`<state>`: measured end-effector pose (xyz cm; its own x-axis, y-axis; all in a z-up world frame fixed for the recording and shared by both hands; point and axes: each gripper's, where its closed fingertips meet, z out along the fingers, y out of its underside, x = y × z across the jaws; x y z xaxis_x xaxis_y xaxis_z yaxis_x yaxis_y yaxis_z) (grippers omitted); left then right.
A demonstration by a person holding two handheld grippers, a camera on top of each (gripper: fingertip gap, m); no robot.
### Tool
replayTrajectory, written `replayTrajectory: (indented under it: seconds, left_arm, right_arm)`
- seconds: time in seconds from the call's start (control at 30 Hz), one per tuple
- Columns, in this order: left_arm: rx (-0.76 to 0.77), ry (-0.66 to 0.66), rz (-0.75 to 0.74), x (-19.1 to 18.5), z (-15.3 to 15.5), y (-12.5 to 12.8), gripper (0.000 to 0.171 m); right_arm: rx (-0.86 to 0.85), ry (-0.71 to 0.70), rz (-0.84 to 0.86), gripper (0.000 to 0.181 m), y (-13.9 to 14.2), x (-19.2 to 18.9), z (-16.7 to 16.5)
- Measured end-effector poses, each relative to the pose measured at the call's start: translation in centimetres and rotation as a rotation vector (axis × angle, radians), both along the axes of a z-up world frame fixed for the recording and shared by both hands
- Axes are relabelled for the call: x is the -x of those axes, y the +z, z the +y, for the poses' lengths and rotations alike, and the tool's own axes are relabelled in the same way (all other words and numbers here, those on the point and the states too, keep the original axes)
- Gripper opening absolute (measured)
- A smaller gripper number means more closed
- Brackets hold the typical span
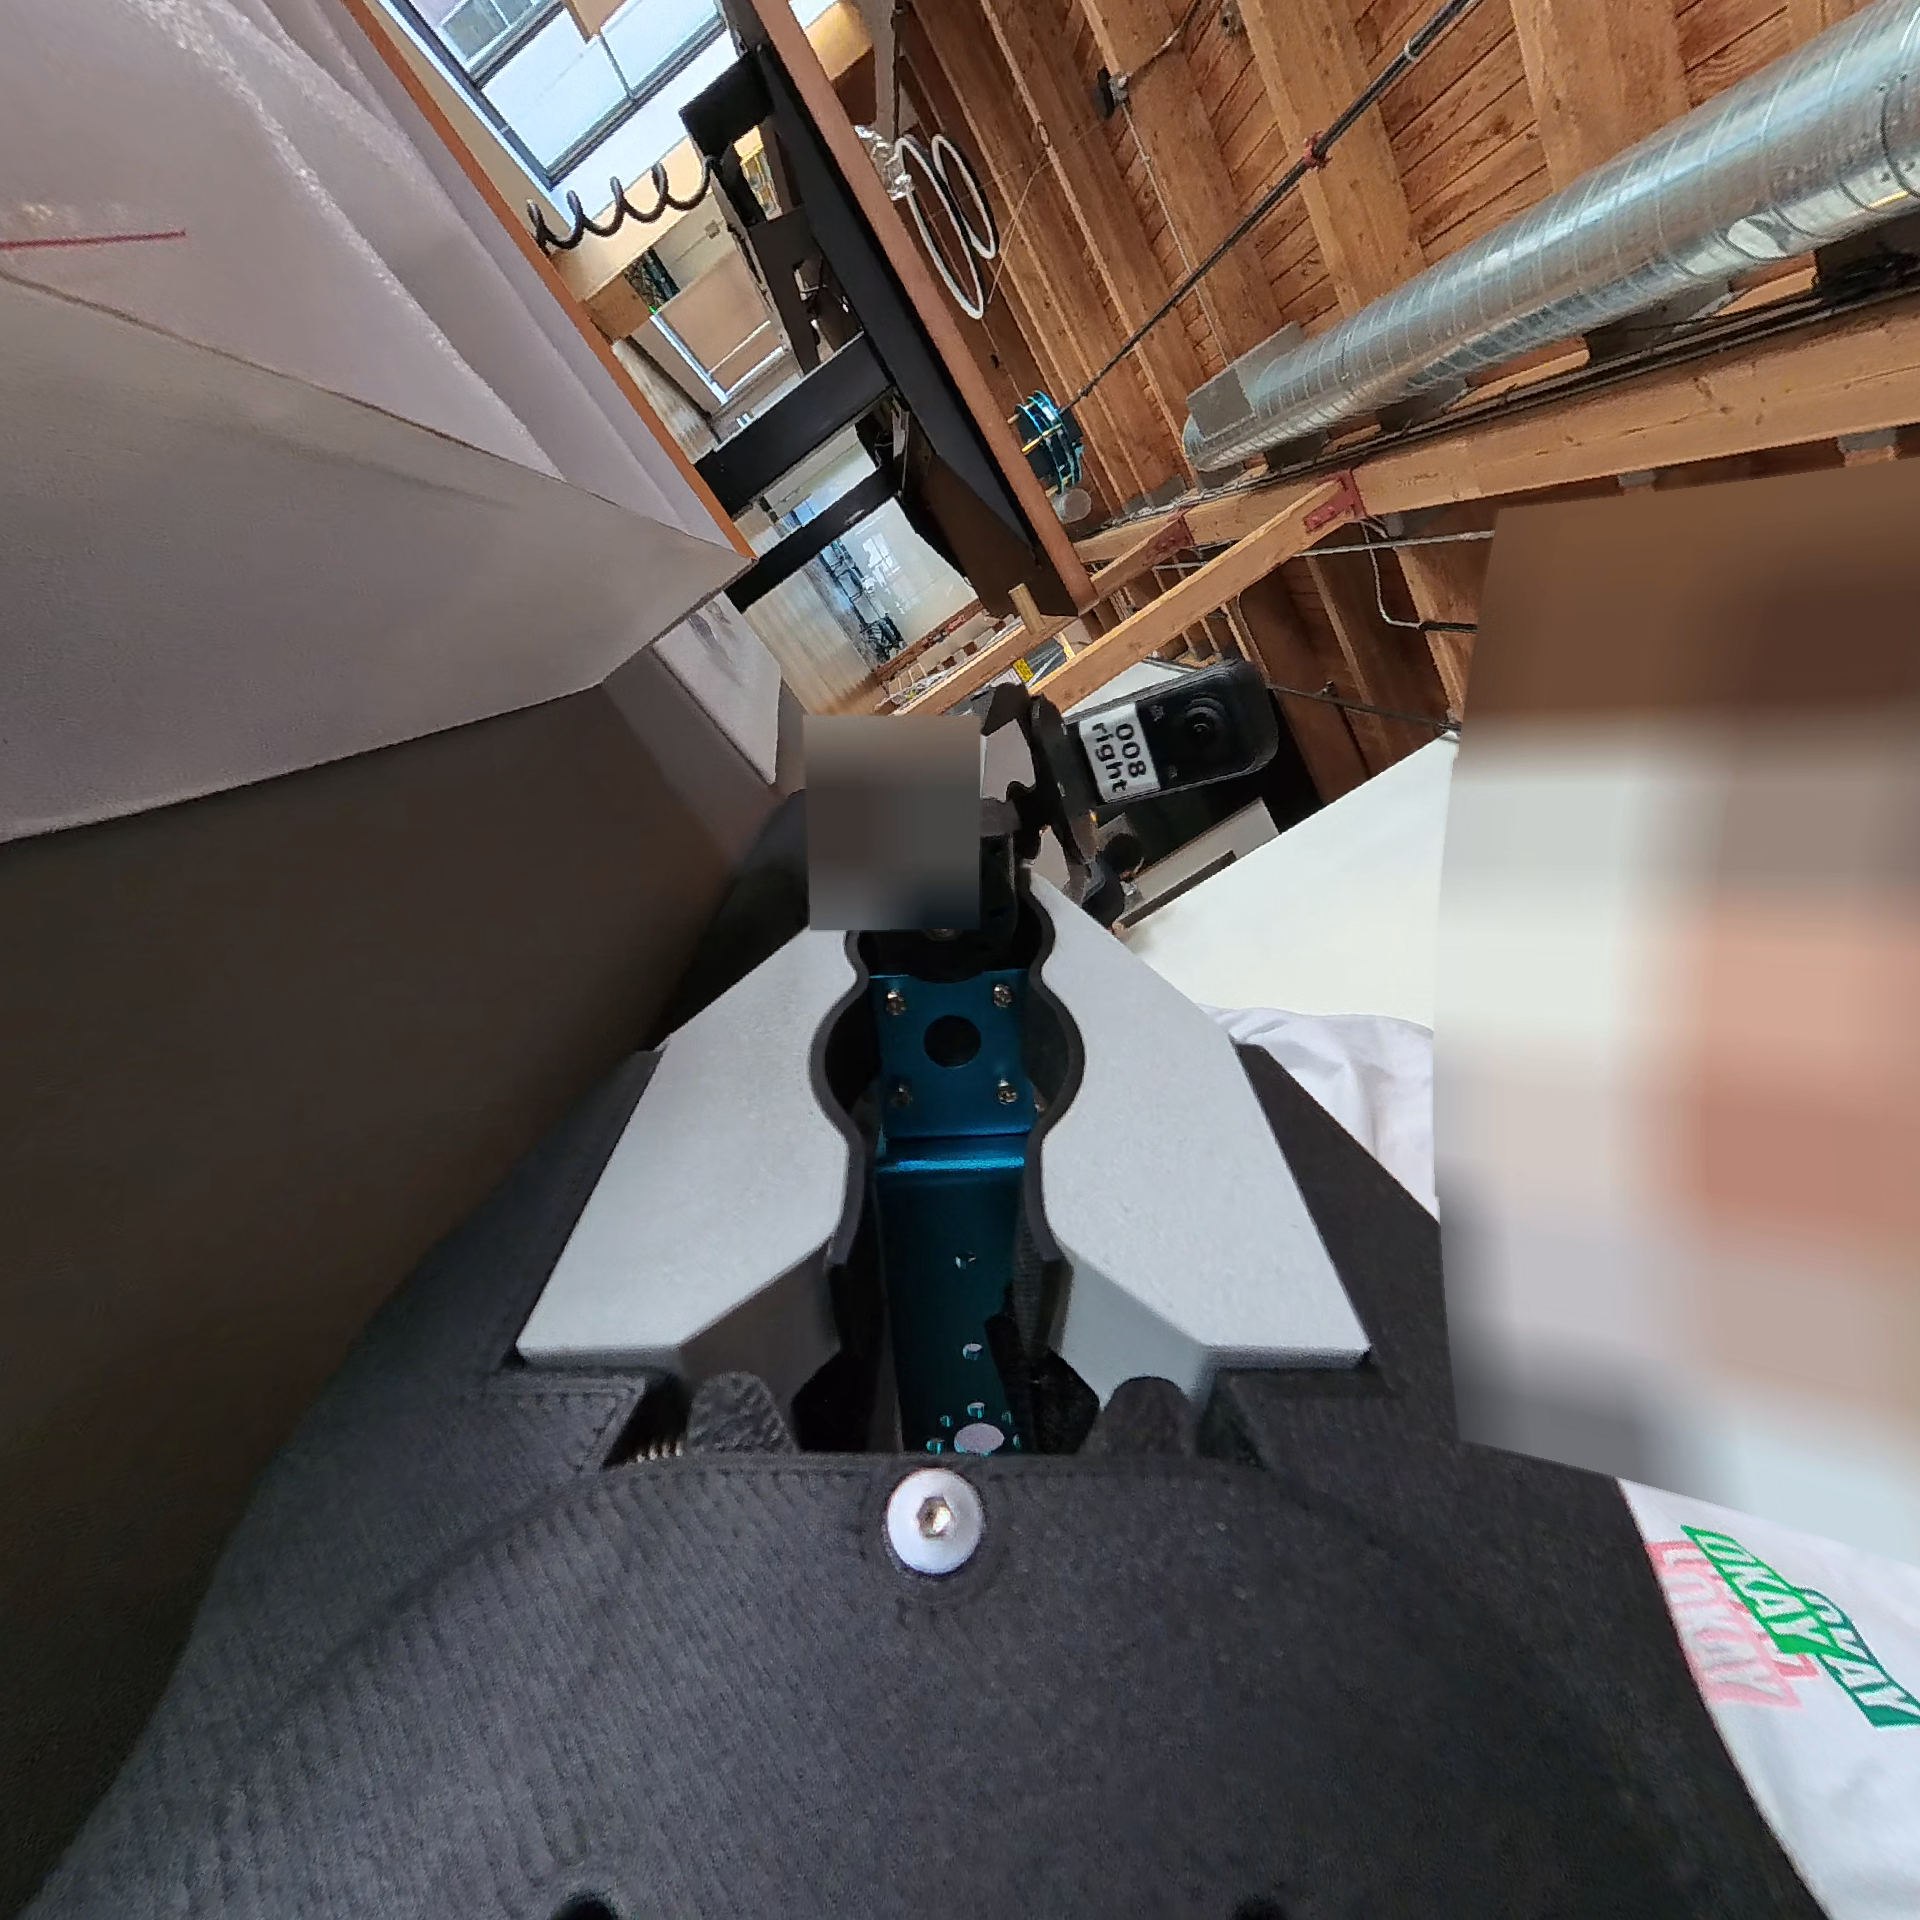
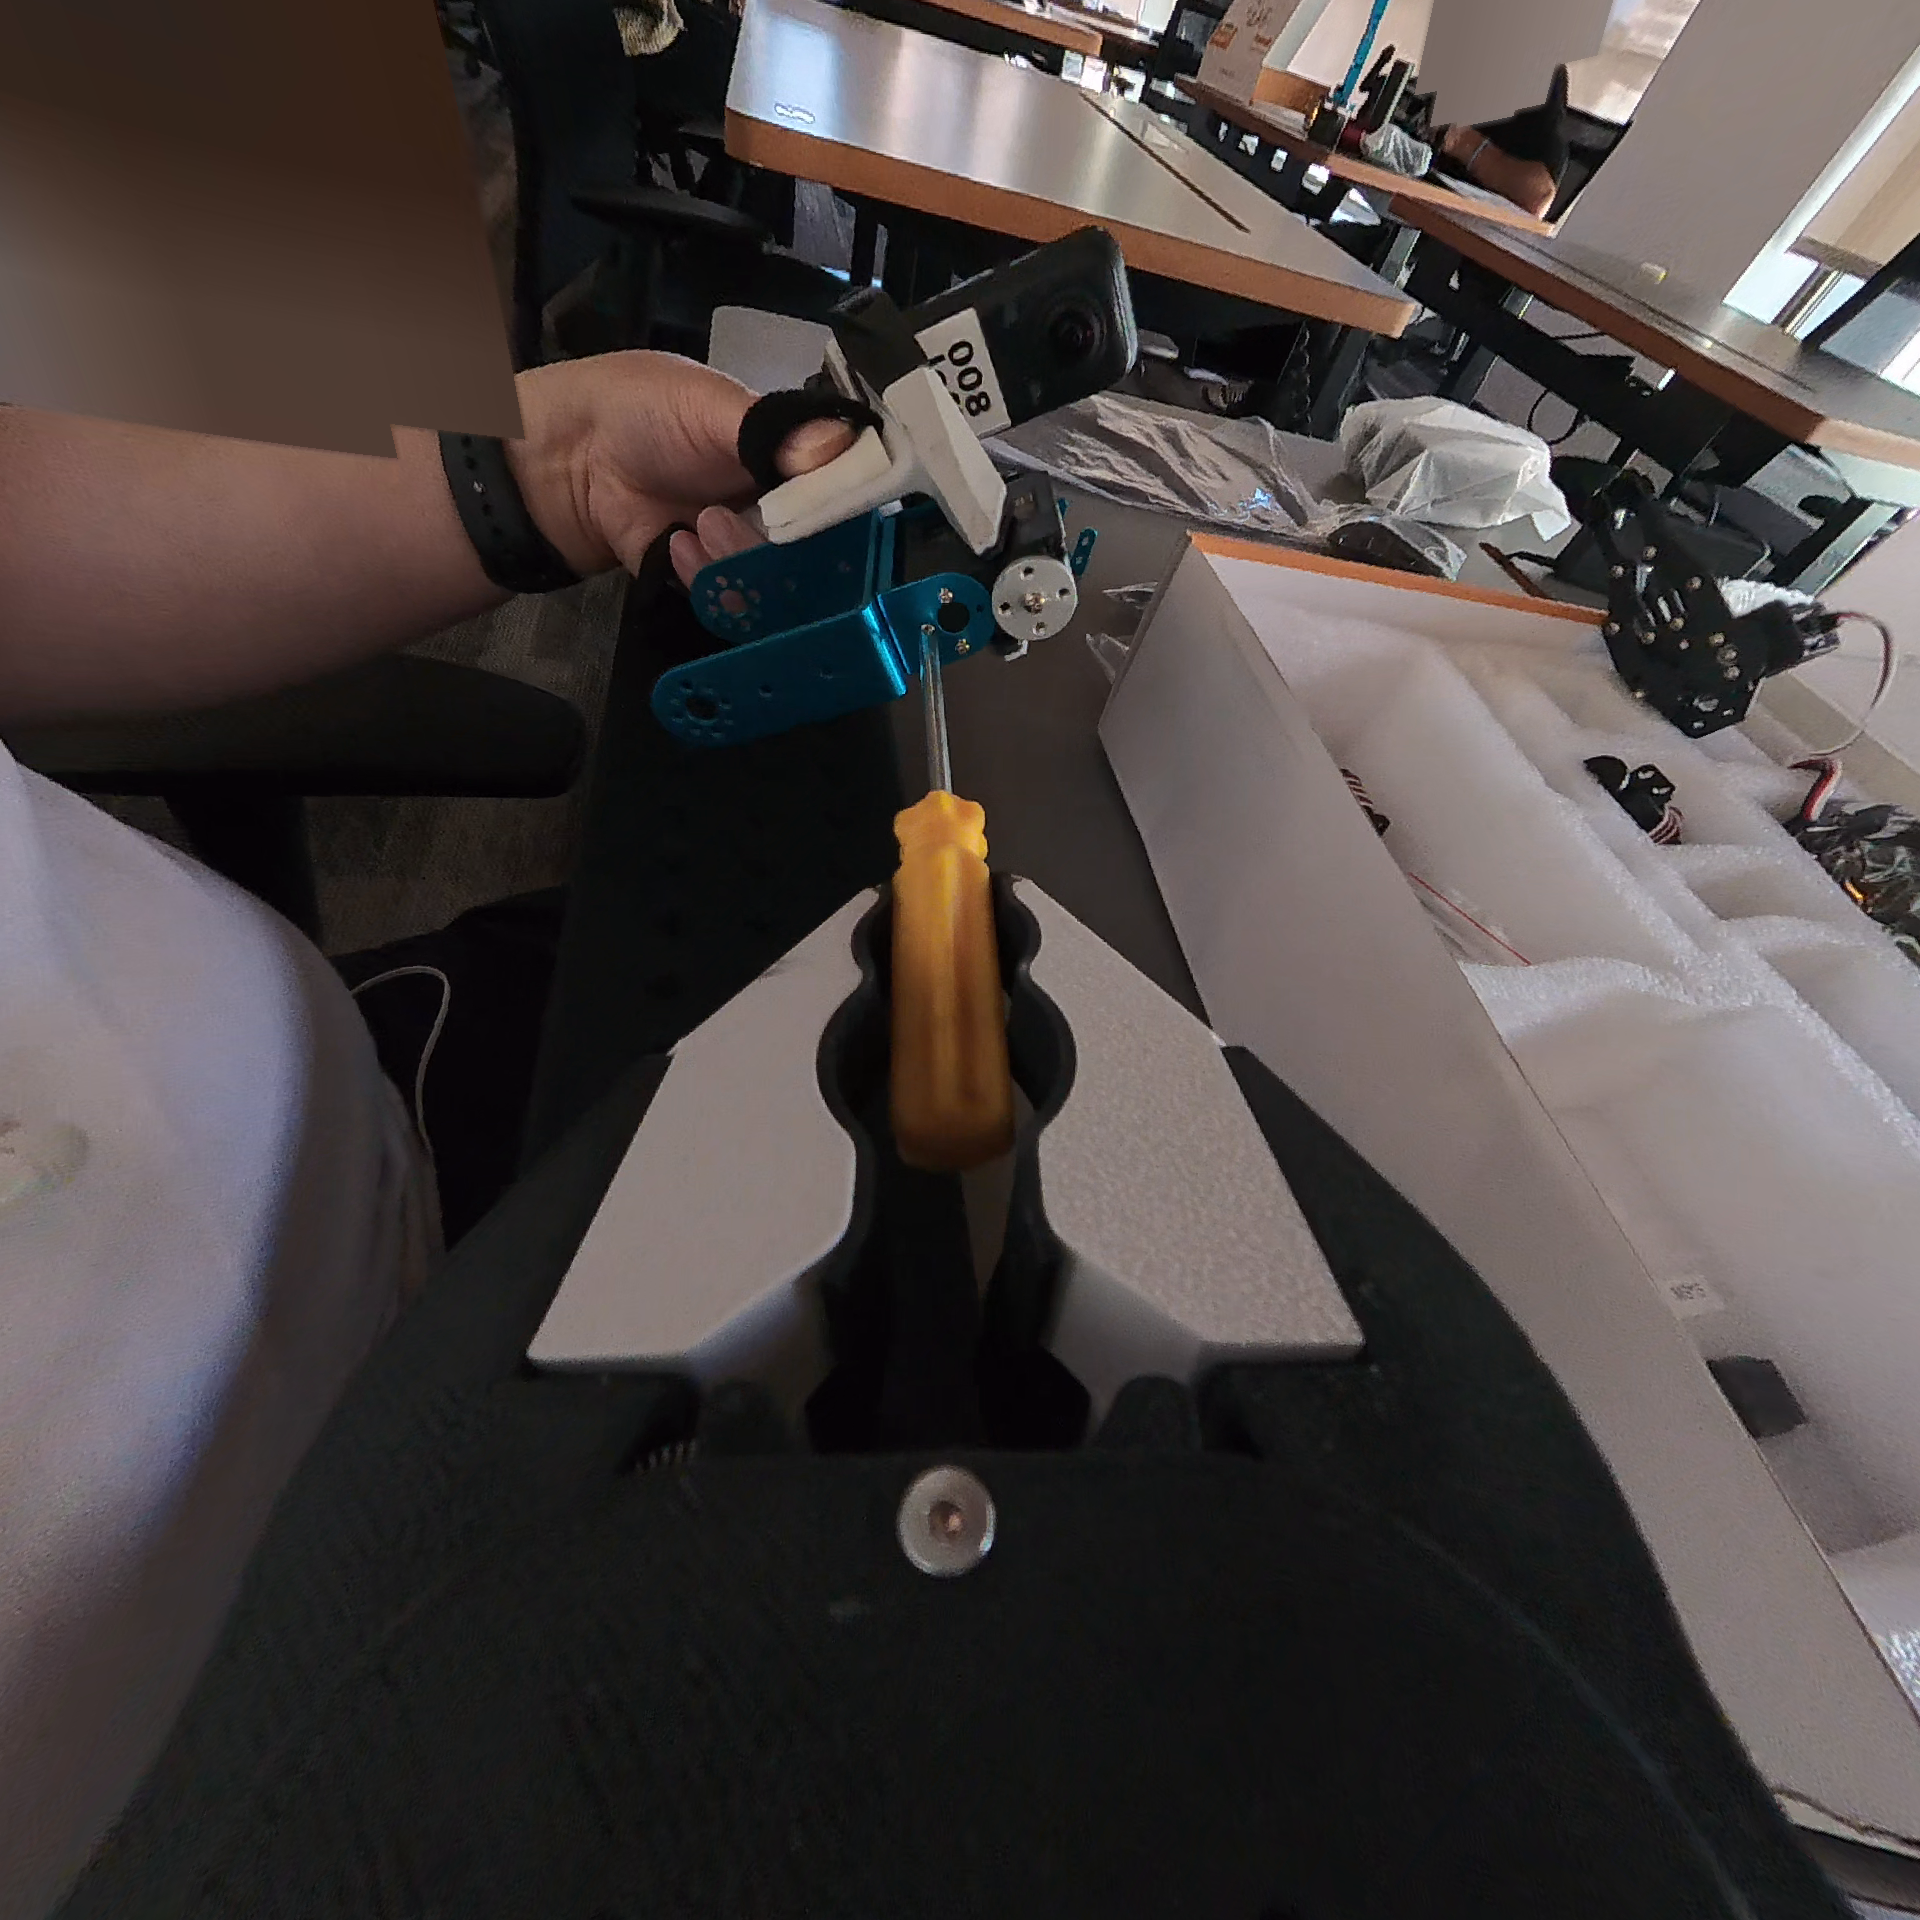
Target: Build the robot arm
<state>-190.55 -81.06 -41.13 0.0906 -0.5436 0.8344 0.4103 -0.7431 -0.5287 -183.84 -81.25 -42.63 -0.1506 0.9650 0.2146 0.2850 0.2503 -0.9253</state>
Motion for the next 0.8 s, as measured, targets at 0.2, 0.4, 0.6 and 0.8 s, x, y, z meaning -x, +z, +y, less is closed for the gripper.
replayTrajectory:
  seconds: [0.2, 0.4, 0.6, 0.8]
  left_arm:
    - [-0.008, 0.033, 0.019, 0.18, 0.20, -0.09, 0.021]
    - [-0.038, 0.054, 0.023, 0.34, 0.19, 0.18, 0.021]
    - [-0.076, 0.069, 0.021, 0.47, 0.04, 0.61, 0.022]
    - [-0.094, 0.082, 0.021, 0.62, 0.01, 0.79, 0.022]
  right_arm:
    - [0.116, -0.014, -0.038, 0.017, 0.02, 0.11, 0.01]
    - [0.306, -0.012, -0.057, 0.017, 0.12, 0.27, -0.06]
    - [0.530, -0.002, -0.082, 0.017, 0.23, 0.40, -0.23]
    - [0.719, -0.007, -0.097, 0.017, 0.14, 0.49, -0.46]
